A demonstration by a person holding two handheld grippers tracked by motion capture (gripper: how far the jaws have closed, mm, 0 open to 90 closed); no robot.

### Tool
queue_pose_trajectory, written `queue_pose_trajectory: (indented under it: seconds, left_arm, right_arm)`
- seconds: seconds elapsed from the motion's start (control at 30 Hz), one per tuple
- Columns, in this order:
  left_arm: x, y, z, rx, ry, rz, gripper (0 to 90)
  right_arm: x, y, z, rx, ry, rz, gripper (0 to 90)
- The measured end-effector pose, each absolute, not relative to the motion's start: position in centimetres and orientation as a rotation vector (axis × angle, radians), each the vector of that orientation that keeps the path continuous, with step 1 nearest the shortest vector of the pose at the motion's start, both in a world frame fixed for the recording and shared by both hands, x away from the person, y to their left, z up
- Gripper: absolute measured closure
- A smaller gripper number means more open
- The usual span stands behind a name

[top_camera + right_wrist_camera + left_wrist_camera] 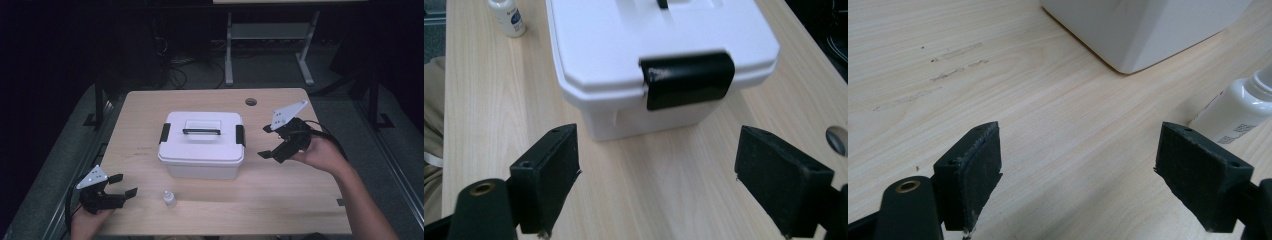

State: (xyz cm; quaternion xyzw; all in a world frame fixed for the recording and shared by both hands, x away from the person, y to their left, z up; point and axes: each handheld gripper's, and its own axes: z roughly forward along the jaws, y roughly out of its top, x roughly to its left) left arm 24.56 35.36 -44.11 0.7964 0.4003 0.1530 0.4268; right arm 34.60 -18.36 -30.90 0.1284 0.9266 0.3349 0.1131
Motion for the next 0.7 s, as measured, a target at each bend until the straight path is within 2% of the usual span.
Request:
queue_pose_trajectory:
  seconds: [0.7]
  left_arm:
    - [24.5, 35.4, -44.0, 1.986, 0.993, 0.38, 18.2]
  right_arm:
    - [36.2, -14.7, -28.8, 0.285, 2.772, 0.936, 15.4]
